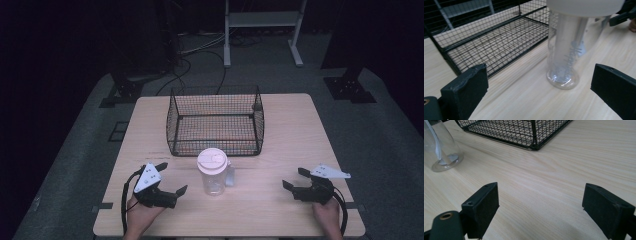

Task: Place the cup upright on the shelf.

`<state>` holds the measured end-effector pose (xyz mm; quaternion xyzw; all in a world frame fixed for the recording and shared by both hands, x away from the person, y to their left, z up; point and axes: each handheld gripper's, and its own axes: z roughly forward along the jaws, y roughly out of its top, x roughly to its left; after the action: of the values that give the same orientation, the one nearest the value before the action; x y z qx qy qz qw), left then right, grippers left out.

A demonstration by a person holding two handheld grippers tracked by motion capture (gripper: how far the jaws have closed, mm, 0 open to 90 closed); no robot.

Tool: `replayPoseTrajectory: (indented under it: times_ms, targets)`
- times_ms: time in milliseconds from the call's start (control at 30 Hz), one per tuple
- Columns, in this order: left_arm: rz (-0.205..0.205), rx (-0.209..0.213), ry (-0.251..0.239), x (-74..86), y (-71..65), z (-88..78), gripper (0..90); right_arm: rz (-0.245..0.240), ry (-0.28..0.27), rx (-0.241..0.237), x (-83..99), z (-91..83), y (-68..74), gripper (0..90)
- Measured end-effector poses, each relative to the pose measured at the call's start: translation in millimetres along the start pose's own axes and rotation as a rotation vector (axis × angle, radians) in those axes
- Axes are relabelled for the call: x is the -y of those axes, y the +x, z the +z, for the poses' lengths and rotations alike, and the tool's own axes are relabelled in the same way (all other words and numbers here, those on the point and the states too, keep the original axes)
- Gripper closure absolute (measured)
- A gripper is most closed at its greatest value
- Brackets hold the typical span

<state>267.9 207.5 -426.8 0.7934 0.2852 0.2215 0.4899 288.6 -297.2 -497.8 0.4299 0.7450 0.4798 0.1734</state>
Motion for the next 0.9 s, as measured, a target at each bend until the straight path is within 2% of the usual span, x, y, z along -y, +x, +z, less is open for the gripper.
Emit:
replayPoseTrajectory:
  times_ms: [67,267,533,800,833,900]
  targets:
    - [-0.005,0.031,0.004,-3.0,-1.0,-1.2,0.3,0.000,0.000,-0.001,0.0,0.1,0.1,12.9]
    - [0.004,0.063,0.009,-9.5,-2.3,-4.4,0.3,-0.001,0.001,-0.004,0.0,0.1,0.0,12.9]
    - [0.038,0.116,0.018,-22.7,-5.9,-9.4,0.3,-0.003,0.001,-0.006,0.0,0.2,0.1,12.9]
    - [0.057,0.169,0.025,-34.9,-10.5,-3.5,0.3,-0.003,0.001,-0.008,0.0,0.2,0.0,12.9]
    - [0.077,0.170,0.028,-39.1,-12.6,-1.5,0.3,-0.002,0.001,-0.009,0.0,0.2,0.0,12.9]
    - [0.084,0.173,0.032,-41.3,-13.0,-0.4,0.3,-0.003,0.001,-0.010,0.0,0.1,0.1,12.9]
